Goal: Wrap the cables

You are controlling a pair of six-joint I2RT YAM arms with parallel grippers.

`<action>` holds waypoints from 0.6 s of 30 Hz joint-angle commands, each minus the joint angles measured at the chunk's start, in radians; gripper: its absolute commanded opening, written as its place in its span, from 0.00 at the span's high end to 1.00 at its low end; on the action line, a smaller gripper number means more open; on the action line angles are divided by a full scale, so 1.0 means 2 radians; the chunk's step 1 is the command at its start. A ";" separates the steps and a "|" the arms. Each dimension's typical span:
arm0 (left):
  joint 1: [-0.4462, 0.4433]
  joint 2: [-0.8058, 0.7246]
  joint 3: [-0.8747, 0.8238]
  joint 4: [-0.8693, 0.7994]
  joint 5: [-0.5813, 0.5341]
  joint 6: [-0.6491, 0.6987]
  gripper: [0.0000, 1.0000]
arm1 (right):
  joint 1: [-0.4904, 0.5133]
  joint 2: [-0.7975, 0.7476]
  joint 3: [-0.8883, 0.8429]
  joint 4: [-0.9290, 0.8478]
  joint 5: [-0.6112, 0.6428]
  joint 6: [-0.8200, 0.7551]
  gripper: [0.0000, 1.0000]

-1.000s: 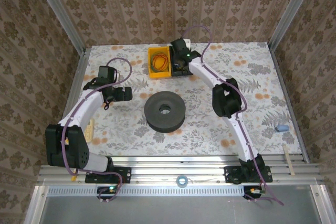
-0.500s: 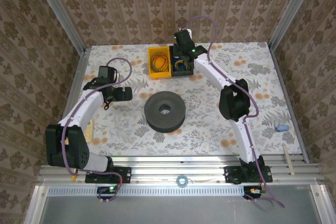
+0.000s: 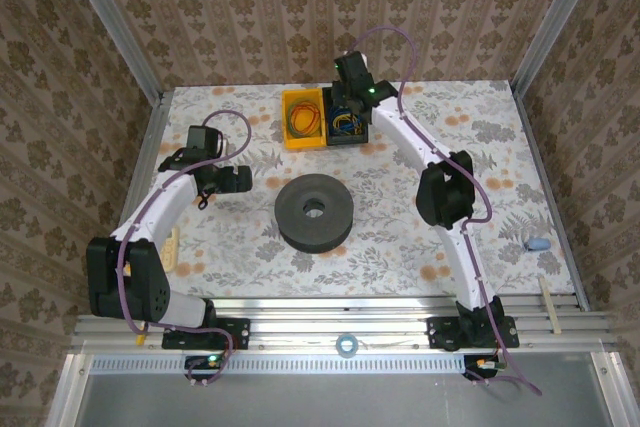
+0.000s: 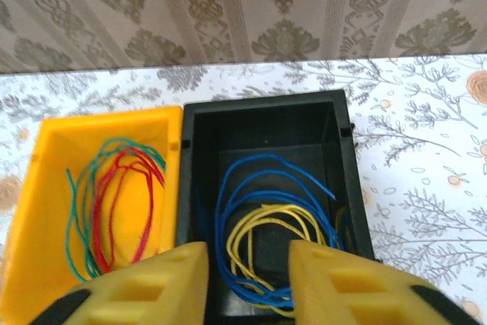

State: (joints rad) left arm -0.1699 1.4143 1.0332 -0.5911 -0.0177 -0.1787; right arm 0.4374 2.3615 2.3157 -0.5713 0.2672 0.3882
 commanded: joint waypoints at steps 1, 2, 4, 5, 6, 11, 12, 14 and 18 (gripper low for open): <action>-0.001 -0.004 0.005 -0.006 0.005 0.009 0.00 | -0.003 0.017 -0.011 -0.031 -0.012 0.034 0.58; -0.002 -0.004 0.005 -0.007 0.005 0.010 0.00 | -0.004 0.019 -0.016 -0.031 -0.015 0.044 0.54; -0.001 -0.005 0.005 -0.008 0.003 0.010 0.00 | -0.010 0.024 -0.027 -0.024 -0.037 0.065 0.52; -0.001 -0.005 0.004 -0.007 0.003 0.011 0.00 | -0.013 0.026 -0.031 -0.020 -0.047 0.076 0.52; -0.002 -0.005 0.004 -0.007 0.002 0.011 0.00 | -0.015 0.028 -0.034 -0.017 -0.055 0.083 0.52; -0.001 -0.005 0.001 -0.006 0.002 0.010 0.00 | -0.019 0.039 -0.043 -0.006 -0.084 0.120 0.51; -0.001 -0.005 0.001 -0.006 0.002 0.010 0.00 | -0.019 0.039 -0.047 -0.002 -0.088 0.124 0.51; -0.001 -0.005 0.002 -0.006 0.002 0.010 0.00 | -0.019 0.042 -0.054 0.004 -0.091 0.135 0.50; -0.002 -0.006 0.001 -0.007 0.001 0.010 0.00 | -0.019 0.044 -0.063 0.010 -0.091 0.146 0.50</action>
State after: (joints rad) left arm -0.1699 1.4143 1.0332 -0.5915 -0.0181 -0.1787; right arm 0.3973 2.4367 2.2028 -0.5732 0.1066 0.6266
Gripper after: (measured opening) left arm 0.997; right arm 0.499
